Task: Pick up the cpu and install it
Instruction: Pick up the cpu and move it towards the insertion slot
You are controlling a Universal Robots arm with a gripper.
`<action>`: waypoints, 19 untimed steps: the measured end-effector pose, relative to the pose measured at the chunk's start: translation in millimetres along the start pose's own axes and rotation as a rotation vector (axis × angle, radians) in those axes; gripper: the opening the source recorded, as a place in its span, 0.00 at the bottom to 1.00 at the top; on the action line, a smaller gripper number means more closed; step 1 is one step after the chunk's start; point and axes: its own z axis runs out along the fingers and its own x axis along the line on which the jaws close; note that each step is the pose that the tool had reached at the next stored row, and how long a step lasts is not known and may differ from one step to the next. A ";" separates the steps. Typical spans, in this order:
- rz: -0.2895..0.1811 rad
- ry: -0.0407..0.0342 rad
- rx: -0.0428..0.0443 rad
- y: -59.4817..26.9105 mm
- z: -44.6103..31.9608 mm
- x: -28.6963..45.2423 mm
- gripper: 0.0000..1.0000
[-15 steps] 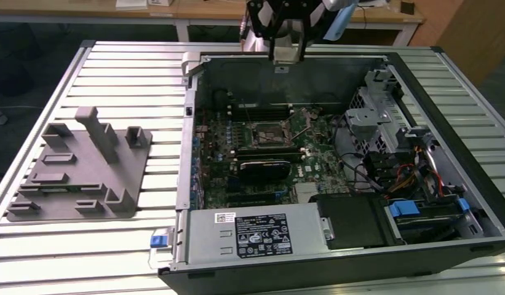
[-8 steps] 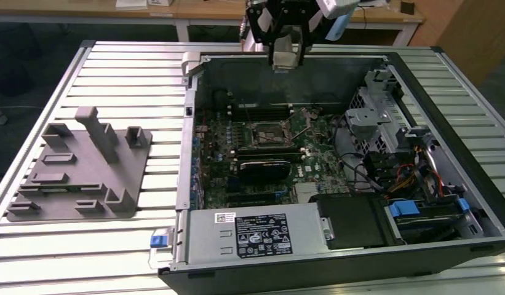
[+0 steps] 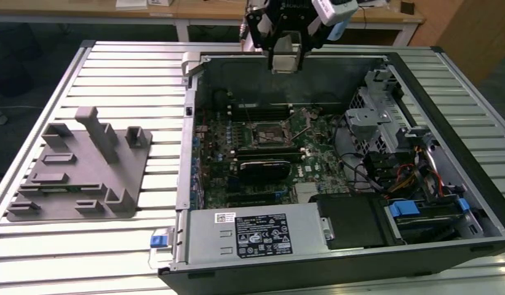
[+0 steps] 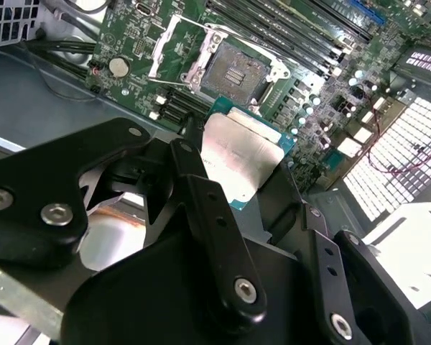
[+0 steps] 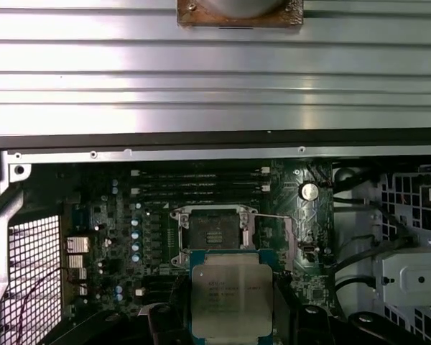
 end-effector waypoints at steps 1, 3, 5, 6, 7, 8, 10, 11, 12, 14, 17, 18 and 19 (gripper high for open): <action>0.000 0.0000 0.0000 -0.4 0.9 0.0 0.55; 0.000 0.0000 -0.0001 -1.0 2.9 0.2 0.55; 0.000 0.0000 -0.0002 -1.8 4.9 0.4 0.55; 0.000 0.0000 -0.0002 -2.2 5.9 0.4 0.55; 0.000 0.0000 -0.0005 -2.6 7.0 0.5 0.55; 0.000 0.0000 -0.0008 -3.0 8.2 0.5 0.55; 0.000 0.0000 -0.0013 -3.8 10.4 0.7 0.55; 0.000 0.0000 -0.0014 -4.2 11.5 0.7 0.55; 0.000 0.0000 -0.0015 -4.5 12.6 0.8 0.55; 0.000 0.0001 -0.0016 -5.1 14.9 0.8 0.55; 0.000 0.0000 -0.0018 -5.9 18.7 0.9 0.55; 0.000 0.0000 -0.0018 -6.2 19.9 0.9 0.55; 0.000 0.0000 -0.0017 -6.5 21.1 1.0 0.55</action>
